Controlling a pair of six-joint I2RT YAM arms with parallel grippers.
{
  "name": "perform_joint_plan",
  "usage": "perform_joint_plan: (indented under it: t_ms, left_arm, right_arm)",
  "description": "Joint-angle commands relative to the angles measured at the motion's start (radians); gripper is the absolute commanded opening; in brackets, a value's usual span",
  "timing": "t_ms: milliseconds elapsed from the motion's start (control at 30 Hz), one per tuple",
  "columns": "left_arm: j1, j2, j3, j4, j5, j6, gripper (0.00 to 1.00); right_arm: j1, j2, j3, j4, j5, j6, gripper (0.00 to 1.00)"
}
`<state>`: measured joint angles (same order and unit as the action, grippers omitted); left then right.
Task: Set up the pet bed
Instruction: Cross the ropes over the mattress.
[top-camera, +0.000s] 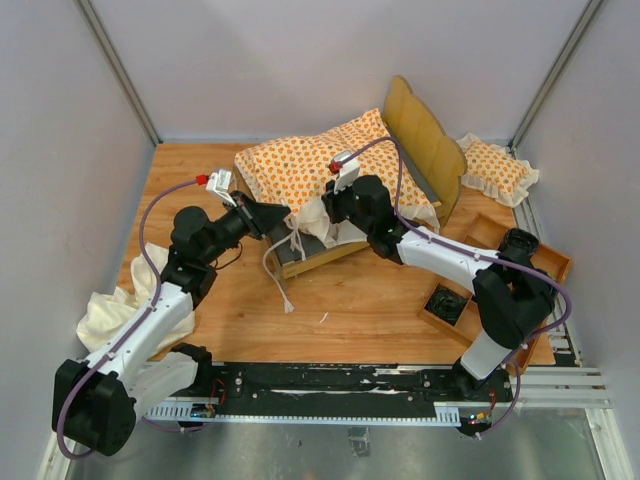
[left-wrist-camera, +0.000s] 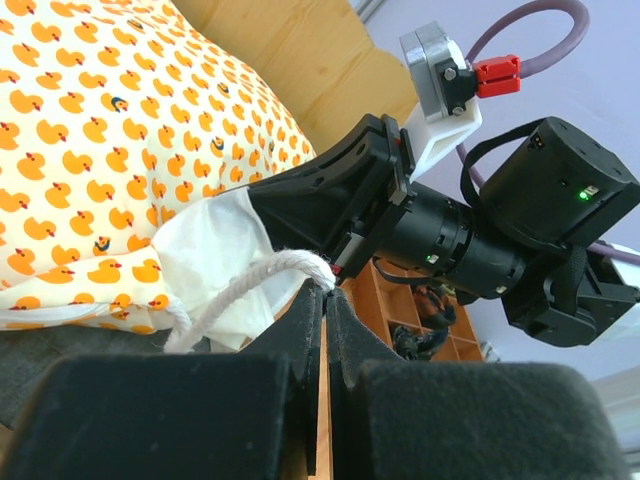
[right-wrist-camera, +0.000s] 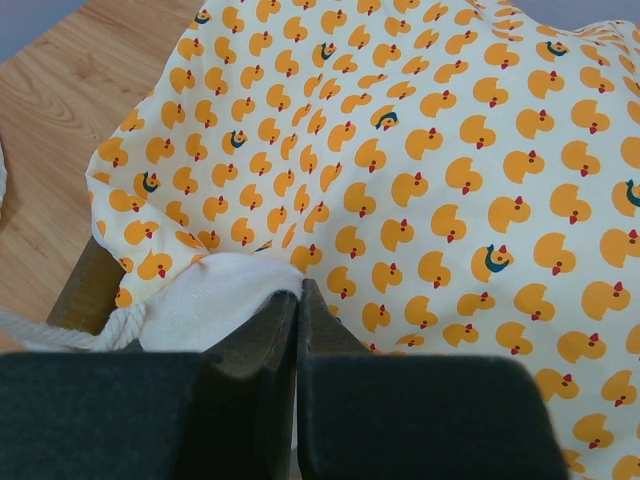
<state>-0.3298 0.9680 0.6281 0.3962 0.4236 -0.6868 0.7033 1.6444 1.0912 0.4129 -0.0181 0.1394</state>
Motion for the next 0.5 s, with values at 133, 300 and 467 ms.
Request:
perform_joint_plan:
  t_ms: [133,300,467]
  left_arm:
    - [-0.007,0.041,0.052,0.052,-0.042,0.037,0.0]
    - [-0.008,0.048,0.055,0.066,-0.027,0.017,0.0]
    - [-0.009,0.035,0.024,0.097,-0.046,0.03,0.0]
  right_arm:
    - [-0.017,0.013,0.046,0.008,0.013,-0.015,0.0]
    - [-0.023,0.02,0.06,0.005,0.025,-0.017,0.0]
    - [-0.029,0.019,0.071,-0.002,0.023,-0.016,0.0]
